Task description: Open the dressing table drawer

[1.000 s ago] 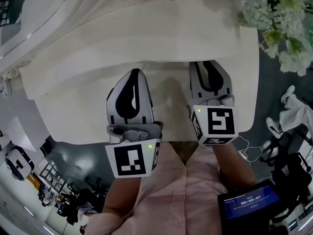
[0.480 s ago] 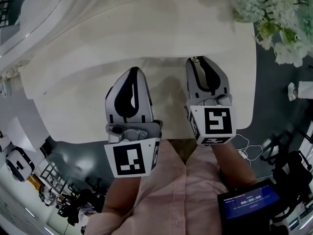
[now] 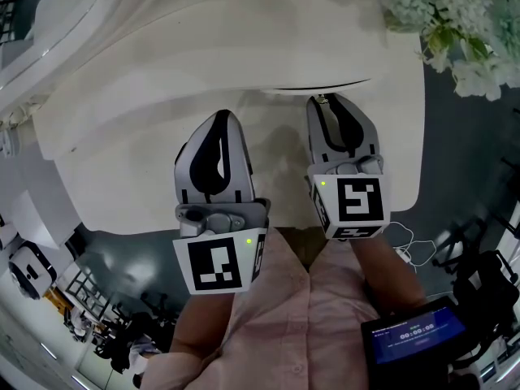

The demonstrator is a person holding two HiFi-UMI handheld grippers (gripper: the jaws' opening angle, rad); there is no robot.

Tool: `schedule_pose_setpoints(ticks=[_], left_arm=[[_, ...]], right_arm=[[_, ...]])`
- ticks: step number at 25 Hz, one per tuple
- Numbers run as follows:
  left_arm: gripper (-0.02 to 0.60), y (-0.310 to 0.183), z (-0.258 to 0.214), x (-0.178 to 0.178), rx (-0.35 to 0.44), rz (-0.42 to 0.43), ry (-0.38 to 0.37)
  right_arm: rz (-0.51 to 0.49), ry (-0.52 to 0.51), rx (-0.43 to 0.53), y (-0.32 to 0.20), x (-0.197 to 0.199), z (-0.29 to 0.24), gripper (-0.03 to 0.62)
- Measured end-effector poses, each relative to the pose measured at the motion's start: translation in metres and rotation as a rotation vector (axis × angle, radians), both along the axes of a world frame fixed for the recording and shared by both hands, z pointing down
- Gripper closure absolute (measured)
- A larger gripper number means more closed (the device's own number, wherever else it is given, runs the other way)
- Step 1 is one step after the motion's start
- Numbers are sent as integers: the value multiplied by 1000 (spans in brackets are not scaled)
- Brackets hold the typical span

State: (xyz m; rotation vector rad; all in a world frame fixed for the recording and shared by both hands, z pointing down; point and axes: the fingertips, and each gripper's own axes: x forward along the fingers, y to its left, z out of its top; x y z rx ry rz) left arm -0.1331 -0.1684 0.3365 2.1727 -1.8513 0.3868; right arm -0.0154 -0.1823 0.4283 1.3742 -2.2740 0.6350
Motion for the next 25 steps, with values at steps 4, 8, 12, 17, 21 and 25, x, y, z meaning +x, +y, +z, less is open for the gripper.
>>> schedule_pose_setpoints(ticks=[4, 8, 12, 17, 21, 25], left_arm=[[560, 2, 0, 2, 1, 0, -1], [560, 4, 0, 5, 3, 2, -2], [560, 7, 1, 8, 0, 6, 0], [560, 9, 0, 12, 2, 11, 1], [560, 11, 0, 12, 3, 12, 1], [560, 12, 0, 14, 5, 14, 1]], right_arm=[[-2, 1, -4, 4, 1, 1, 490], [-3, -2, -3, 7, 3, 1, 490], [-4, -3, -5, 10, 4, 1, 490], [-3, -4, -8, 13, 4, 2, 490], [-4, -6, -6, 16, 4, 1, 490], [-4, -5, -6, 19, 5, 1, 490]])
